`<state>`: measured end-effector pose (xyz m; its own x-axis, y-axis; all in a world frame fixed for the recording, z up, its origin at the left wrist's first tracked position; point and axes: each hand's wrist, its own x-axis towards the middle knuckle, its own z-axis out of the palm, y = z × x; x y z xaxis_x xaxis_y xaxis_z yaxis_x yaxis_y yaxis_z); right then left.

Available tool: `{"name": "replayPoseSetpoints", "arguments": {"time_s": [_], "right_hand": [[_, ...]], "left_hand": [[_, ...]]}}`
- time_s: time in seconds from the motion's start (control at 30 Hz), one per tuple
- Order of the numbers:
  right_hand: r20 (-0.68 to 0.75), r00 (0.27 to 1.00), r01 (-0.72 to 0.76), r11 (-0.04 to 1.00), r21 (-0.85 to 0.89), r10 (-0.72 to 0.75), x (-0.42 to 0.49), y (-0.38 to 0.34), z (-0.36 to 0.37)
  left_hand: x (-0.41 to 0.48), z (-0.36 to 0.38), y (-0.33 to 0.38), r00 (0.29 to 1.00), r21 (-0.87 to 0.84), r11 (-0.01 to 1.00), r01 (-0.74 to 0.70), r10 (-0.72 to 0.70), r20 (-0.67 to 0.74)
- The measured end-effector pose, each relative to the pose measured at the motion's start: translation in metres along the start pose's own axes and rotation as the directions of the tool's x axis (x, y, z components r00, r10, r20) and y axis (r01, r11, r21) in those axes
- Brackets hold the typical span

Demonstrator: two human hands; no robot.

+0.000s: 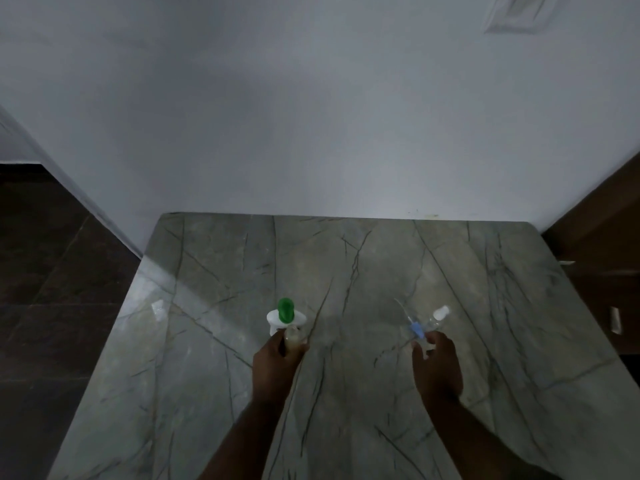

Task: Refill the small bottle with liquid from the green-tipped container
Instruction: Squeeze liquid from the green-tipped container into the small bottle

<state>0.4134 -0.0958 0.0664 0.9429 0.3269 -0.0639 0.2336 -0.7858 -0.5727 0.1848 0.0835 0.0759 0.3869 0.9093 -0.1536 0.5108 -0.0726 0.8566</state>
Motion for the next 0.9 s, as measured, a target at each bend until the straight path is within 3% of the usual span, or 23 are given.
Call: {"name": "replayPoseSetpoints", "arguments": {"time_s": [0.1,0.2,0.3,0.37,0.43,0.57,0.7,0.9], "right_hand": [[0.018,0.999,0.031,0.999,0.022,-0.031,0.006,-0.009,0.001],[0.091,0.967,0.212,0.952,0.223,-0.236,-0.001,-0.054,0.009],[0.303,0.870,0.237,0.869,0.434,-0.389,-0.016,-0.124,0.014],[0.470,0.763,0.195,0.852,0.487,-0.443,-0.022,-0.167,0.019],[0.550,0.674,0.210,0.842,0.497,-0.493,-0.025,-0.196,0.025],[0.602,0.598,0.302,0.844,0.443,-0.530,-0.028,-0.217,0.035],[0.612,0.591,0.317,0.849,0.422,-0.525,-0.027,-0.223,0.040],[0.737,0.507,0.166,0.890,0.425,-0.447,-0.013,-0.228,0.035]], "left_hand": [[0.001,0.003,0.001,1.000,0.008,1.000,0.011,-0.011,0.009],[0.001,0.003,0.005,1.000,-0.001,1.000,0.029,-0.029,0.009],[0.000,0.004,0.008,0.999,-0.003,0.999,0.036,-0.036,0.004],[-0.001,0.005,0.009,0.999,0.002,0.999,0.037,-0.037,-0.004],[0.000,0.005,0.010,0.999,-0.025,0.999,0.040,-0.041,-0.012],[0.002,0.002,0.010,0.999,-0.064,0.997,0.036,-0.037,-0.014],[0.002,-0.003,0.011,0.999,-0.076,0.997,0.024,-0.027,-0.042],[0.002,-0.012,0.011,0.997,-0.071,0.995,-0.064,0.061,-0.051]]}}
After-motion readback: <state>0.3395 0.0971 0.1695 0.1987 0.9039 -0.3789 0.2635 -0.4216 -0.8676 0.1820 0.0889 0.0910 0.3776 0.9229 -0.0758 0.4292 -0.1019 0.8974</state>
